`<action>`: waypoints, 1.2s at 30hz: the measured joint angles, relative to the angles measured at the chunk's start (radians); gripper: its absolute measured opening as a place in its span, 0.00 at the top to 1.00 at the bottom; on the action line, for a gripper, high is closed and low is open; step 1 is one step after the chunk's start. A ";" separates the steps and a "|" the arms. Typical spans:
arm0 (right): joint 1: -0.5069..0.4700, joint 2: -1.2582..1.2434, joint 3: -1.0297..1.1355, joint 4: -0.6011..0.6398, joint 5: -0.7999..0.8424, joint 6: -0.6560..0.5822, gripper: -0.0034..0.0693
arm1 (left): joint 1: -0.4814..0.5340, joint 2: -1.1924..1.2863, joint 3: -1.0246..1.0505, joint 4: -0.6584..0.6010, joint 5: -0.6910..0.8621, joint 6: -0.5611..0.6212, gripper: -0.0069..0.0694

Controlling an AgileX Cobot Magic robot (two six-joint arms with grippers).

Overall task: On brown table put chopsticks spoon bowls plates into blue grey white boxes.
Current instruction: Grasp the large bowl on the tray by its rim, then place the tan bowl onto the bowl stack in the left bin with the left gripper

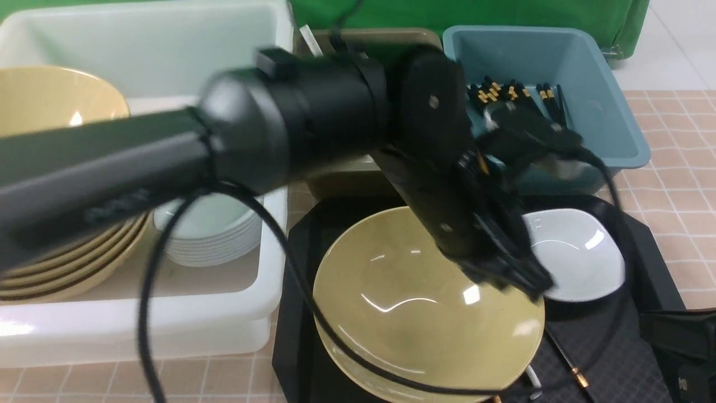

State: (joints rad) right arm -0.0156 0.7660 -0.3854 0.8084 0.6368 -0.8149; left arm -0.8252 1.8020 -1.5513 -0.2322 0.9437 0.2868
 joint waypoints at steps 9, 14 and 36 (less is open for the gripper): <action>0.058 0.000 0.000 0.002 0.000 0.000 0.89 | 0.188 0.026 0.000 0.277 0.019 -0.209 0.35; 0.059 0.000 0.000 0.002 0.001 0.000 0.89 | 0.224 0.124 0.000 0.263 0.020 -0.221 0.23; 0.059 0.000 0.000 0.002 0.000 0.000 0.87 | 0.224 -0.059 -0.074 0.102 0.100 -0.025 0.90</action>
State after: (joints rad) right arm 0.0436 0.7660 -0.3854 0.8106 0.6370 -0.8149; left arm -0.6013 1.7434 -1.6255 -0.1306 1.0433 0.2615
